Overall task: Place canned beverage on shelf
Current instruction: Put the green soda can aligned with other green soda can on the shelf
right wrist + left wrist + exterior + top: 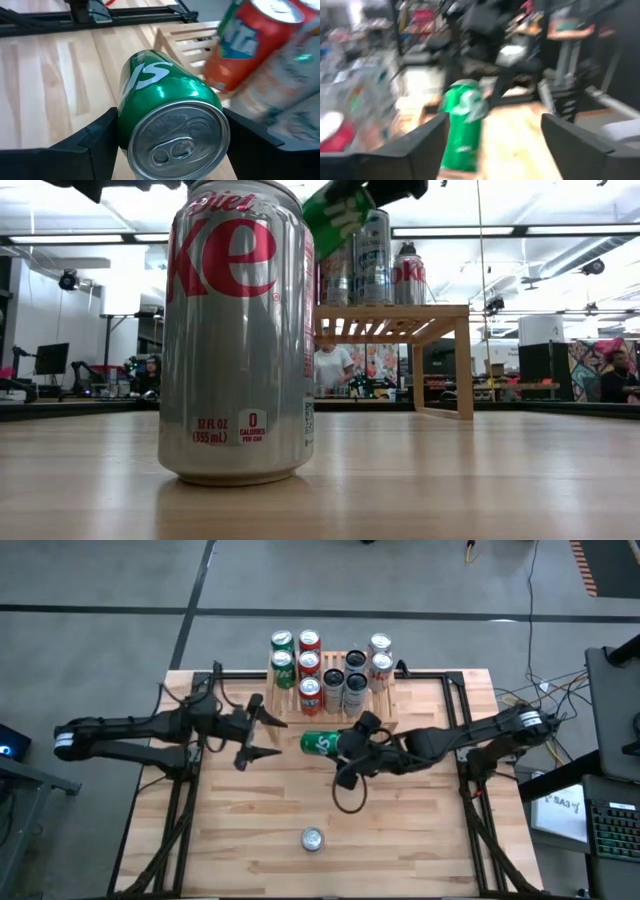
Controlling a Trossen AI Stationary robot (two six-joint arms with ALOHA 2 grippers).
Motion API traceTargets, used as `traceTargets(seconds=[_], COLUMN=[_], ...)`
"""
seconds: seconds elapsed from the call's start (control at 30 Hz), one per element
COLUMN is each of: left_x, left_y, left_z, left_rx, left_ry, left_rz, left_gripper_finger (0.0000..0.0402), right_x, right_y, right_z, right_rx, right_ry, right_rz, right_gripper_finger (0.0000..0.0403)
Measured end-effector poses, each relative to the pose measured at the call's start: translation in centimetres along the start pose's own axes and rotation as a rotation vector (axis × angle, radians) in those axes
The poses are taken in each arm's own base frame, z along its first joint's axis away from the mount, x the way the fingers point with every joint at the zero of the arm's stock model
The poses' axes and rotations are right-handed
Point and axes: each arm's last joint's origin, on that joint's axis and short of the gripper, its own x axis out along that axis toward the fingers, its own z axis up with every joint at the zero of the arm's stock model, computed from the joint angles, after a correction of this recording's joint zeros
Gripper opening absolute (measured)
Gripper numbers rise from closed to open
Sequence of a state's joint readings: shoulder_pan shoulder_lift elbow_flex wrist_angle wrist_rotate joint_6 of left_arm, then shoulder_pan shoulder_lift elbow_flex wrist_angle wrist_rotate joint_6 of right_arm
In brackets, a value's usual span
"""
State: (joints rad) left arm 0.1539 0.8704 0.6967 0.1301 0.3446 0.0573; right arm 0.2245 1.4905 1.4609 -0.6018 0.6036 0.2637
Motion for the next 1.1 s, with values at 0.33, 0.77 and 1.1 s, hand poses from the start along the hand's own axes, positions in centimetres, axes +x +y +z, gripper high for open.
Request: traceTargets(seconds=[0.33, 0.77, 1.1], left_x=[2.9, 4.6, 4.7], left_y=[0.2, 0.4, 0.1], left_z=[-3.5, -6.2, -7.0], left_rx=[-0.074, -0.051, -0.034], left_ry=[0.226, 0.39, 0.45], left_rz=[0.066, 0.088, 0.023], left_gripper_finger=[0.0337, 0.0327, 0.0325], right_x=[3.5, 6.7, 8.3], right_y=[1.9, 3.8, 4.8], right_z=[0.9, 2.7, 3.6], right_rx=[-0.06, -0.19, -0.232], right_ry=[0.0, 0.076, 0.093], right_rz=[-0.004, 0.02, 0.027], right_gripper_finger=[0.0278, 0.0278, 0.0278])
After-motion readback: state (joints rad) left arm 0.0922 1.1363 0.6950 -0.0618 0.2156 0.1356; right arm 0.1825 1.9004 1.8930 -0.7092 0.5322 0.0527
